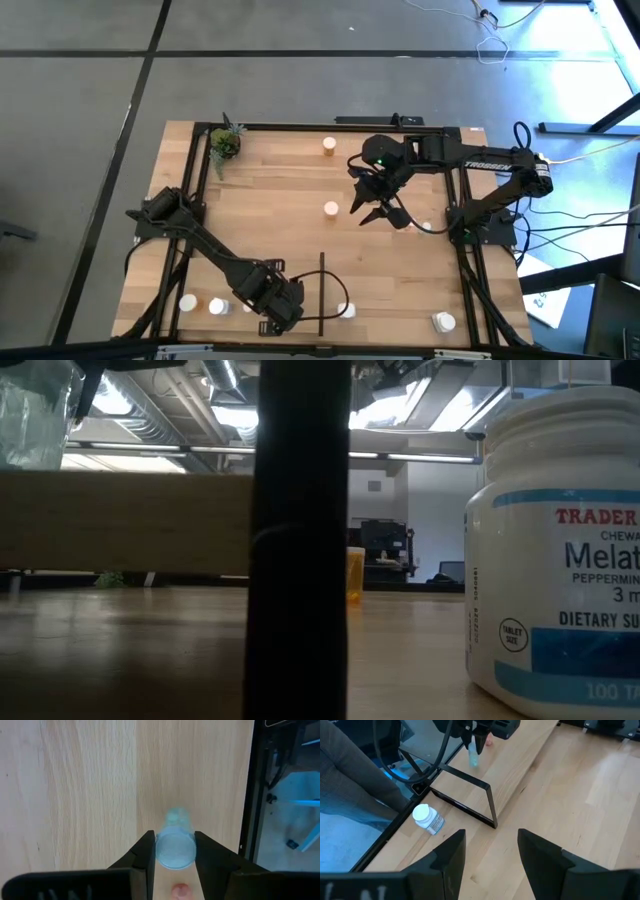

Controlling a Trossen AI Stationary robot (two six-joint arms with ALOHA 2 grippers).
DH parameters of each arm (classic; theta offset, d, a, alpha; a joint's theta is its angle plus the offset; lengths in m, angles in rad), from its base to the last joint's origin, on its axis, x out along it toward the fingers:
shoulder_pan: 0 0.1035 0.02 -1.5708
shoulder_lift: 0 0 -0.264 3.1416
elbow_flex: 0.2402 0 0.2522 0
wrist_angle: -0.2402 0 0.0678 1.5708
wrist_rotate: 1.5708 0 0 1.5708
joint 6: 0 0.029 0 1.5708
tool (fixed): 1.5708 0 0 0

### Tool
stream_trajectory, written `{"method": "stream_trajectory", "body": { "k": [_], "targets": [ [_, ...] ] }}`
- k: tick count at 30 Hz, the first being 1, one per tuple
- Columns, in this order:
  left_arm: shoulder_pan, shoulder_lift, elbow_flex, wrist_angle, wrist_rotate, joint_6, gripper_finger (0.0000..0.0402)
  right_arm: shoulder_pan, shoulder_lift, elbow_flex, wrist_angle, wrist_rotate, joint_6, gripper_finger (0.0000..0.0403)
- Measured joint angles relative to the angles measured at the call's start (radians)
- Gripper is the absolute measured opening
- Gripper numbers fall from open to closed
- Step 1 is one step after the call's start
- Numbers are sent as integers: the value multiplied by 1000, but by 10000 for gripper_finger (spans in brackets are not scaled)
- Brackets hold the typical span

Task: Pick and place medicine bottles onto shelf by color
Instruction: Put the bottom left small blue pill bottle on the shelf

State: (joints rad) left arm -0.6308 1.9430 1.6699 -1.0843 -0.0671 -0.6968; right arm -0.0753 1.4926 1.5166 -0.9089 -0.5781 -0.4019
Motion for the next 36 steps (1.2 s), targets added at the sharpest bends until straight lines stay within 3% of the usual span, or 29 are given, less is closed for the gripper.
{"method": "stream_trajectory", "body": {
  "k": [36],
  "targets": [
    [-9, 16, -1, 39, -21, 74, 94, 0, 0, 0, 1, 1, 0, 182]
  ]
}}
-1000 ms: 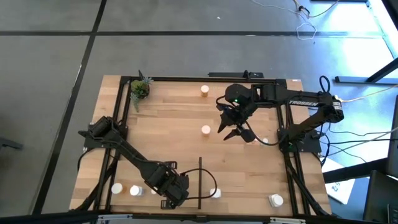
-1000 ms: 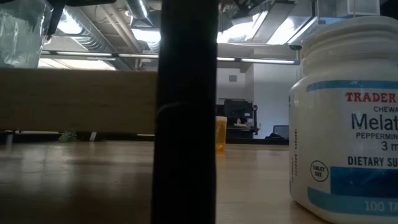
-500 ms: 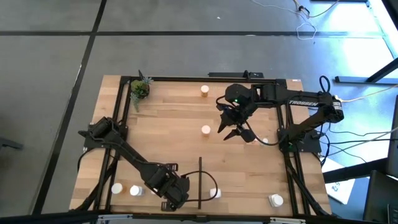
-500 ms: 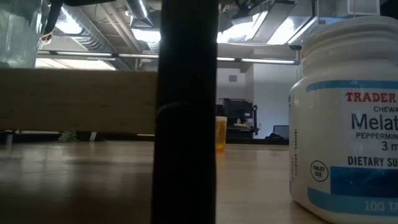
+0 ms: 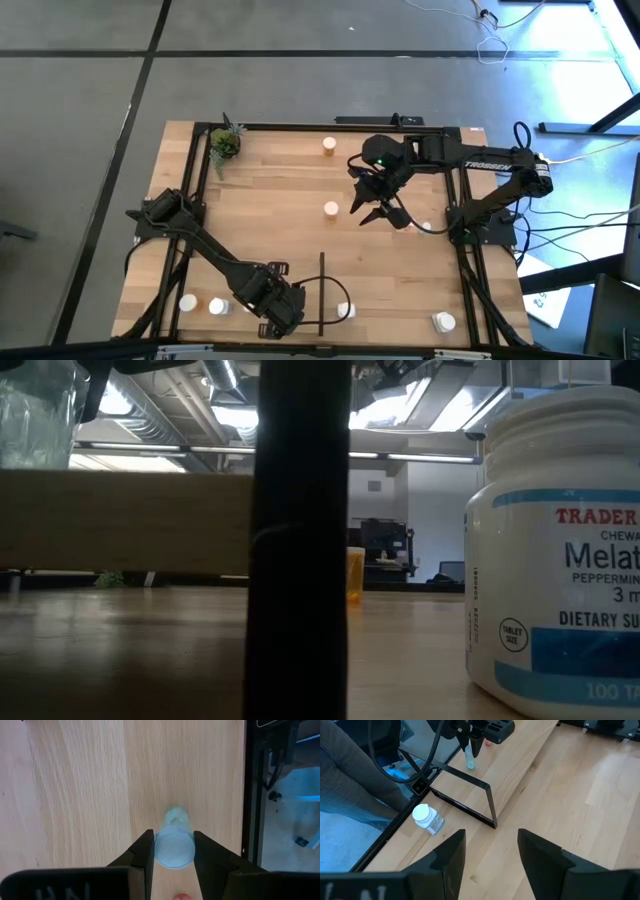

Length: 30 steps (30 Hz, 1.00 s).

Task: Pick and place medicine bottles onto shelf by color
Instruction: Put the bottom left small blue pill bottle on the shelf

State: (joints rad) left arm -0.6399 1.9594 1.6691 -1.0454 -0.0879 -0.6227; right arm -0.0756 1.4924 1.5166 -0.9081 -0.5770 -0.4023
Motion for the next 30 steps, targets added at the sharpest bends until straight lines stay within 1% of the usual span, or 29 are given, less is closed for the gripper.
{"method": "stream_trajectory", "body": {
  "k": [9, 13, 28, 30],
  "targets": [
    [1, 0, 0, 0, 0, -4, 114, 0, 0, 0, 0, 0, 0, 182],
    [7, 0, 0, 1, 0, -58, 123, 0, 0, 0, 1, 0, 0, 182],
    [8, 0, 0, 35, 5, -85, 126, 0, 0, 0, 10, 0, 0, 182],
    [10, 0, 0, 36, 25, -83, 126, 0, 0, 0, 10, 0, 0, 182]
  ]
}}
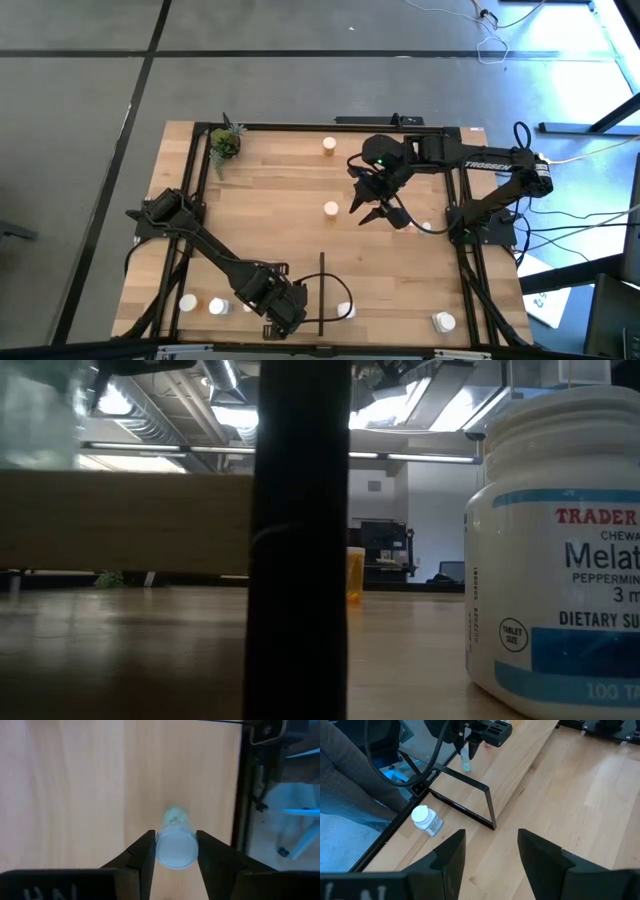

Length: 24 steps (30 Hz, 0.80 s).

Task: Pick and place medicine bottles onto shelf by color
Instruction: Put the bottom left small blue pill bottle on the shelf

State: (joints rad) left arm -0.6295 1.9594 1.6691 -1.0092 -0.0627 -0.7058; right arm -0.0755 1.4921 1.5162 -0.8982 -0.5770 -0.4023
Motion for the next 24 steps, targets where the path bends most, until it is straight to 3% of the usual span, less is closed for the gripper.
{"method": "stream_trajectory", "body": {
  "k": [5, 24],
  "targets": [
    [3, 0, 0, -3, 55, -8, 121, 0, 0, 0, 0, 0, 0, 182],
    [4, 0, 0, -60, 58, 0, 127, 0, 0, 0, 19, 0, 0, 182]
  ]
}}
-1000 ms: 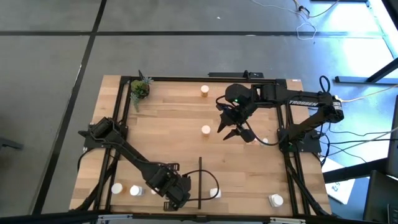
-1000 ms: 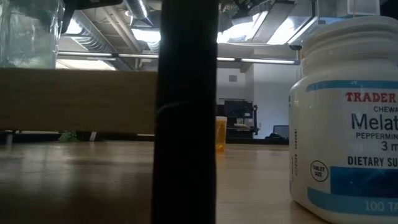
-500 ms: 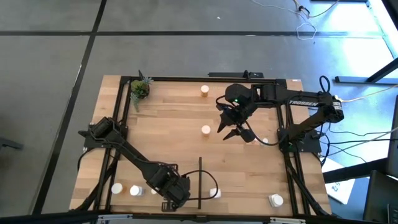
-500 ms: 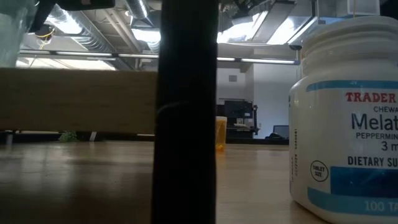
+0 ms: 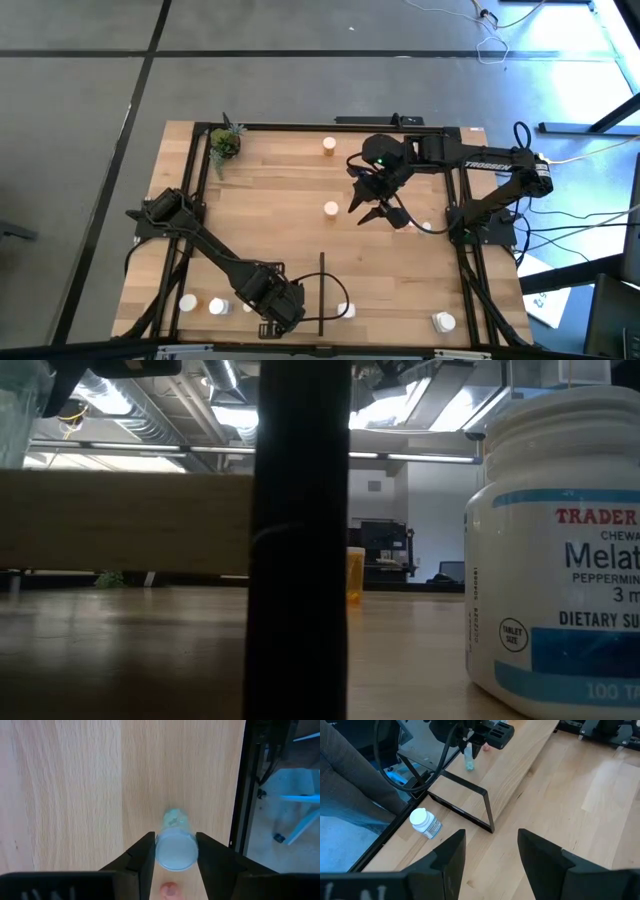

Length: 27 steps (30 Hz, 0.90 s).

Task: Pick and place medicine bottles onto shelf by color
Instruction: Put the bottom left small blue pill bottle on the shelf

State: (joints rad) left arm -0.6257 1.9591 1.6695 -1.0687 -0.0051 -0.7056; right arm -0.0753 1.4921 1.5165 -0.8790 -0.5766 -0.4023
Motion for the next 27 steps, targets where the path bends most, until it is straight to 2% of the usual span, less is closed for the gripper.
{"method": "stream_trajectory", "body": {
  "k": [7, 10, 18, 27],
  "targets": [
    [10, 0, 0, 6, 0, -26, 130, 0, 0, 0, 1, 0, 0, 182],
    [15, 0, 0, 25, 38, -25, 131, 0, 0, 0, 0, 0, 0, 182],
    [17, 0, 0, 24, 42, -25, 113, 0, 0, 0, 0, 0, 0, 182],
    [17, 0, 0, 24, 33, -26, 139, 0, 0, 0, 0, 0, -3, 182]
  ]
}}
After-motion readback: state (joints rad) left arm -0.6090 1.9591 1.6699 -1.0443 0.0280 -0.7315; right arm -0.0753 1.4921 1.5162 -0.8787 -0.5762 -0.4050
